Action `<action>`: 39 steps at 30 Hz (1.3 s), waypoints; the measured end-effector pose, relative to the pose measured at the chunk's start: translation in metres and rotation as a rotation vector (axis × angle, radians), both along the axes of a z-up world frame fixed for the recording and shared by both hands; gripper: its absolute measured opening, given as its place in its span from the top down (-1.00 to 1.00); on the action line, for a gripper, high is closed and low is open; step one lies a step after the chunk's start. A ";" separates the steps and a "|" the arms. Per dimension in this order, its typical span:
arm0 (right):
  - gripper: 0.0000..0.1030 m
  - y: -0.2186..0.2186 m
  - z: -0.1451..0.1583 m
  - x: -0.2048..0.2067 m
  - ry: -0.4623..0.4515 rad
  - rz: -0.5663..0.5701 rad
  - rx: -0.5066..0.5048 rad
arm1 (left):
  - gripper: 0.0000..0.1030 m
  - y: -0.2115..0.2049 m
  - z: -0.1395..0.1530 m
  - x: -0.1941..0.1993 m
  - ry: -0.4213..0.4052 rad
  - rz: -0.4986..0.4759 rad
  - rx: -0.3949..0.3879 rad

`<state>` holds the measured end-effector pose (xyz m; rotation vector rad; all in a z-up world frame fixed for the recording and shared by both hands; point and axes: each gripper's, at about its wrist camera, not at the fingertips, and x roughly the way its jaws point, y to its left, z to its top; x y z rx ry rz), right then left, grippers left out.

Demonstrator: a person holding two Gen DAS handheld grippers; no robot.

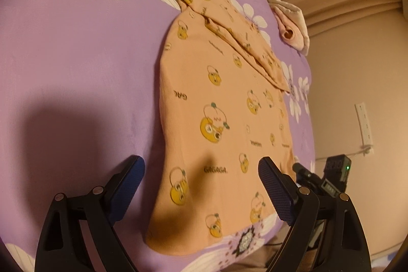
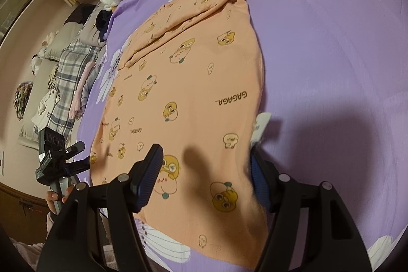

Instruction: Fold small clothes

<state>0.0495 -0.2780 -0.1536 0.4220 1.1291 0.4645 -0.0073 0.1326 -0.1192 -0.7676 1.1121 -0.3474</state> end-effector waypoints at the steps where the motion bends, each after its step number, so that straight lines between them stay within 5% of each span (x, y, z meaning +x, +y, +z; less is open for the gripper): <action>1: -0.29 0.002 0.000 -0.001 0.001 0.004 -0.001 | -0.73 -0.001 0.000 -0.001 0.001 -0.001 -0.004; 39: -0.28 0.004 -0.005 -0.013 0.003 0.052 0.033 | -0.73 -0.017 -0.003 -0.007 0.004 -0.048 -0.021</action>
